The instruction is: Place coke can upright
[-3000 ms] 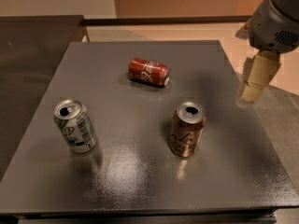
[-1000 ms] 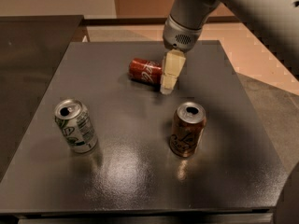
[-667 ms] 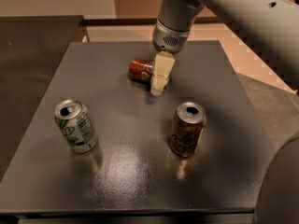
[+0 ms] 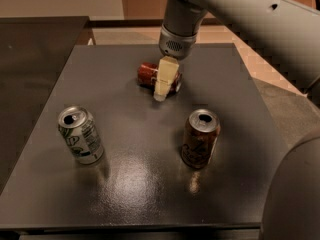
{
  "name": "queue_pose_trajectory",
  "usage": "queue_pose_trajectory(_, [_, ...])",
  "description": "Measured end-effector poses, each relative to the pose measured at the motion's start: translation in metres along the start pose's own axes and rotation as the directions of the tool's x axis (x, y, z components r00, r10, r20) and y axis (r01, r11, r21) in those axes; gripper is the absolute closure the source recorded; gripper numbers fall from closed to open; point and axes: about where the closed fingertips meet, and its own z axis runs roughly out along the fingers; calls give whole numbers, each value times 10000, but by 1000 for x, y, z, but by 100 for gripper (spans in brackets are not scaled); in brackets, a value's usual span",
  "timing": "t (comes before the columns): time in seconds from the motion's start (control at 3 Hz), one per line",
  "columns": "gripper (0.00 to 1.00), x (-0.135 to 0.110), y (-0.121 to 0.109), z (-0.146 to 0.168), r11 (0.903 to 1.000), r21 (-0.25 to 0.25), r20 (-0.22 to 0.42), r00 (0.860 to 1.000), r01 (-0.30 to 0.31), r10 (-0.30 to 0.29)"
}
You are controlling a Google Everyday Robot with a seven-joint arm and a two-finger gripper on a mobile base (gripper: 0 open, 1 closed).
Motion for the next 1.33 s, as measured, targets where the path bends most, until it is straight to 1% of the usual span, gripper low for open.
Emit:
queue_pose_trajectory(0.33, [0, 3, -7, 3, 9958, 274, -193, 9960, -870, 876])
queue_pose_trajectory(0.67, [0, 4, -11, 7, 9914, 348, -350, 9912, -1261, 1273])
queue_pose_trajectory(1.0, [0, 3, -11, 9, 9914, 328, -384, 9911, -1266, 1278])
queue_pose_trajectory(1.33, [8, 0, -10, 18, 9945, 211, -509, 9934, -1022, 1032])
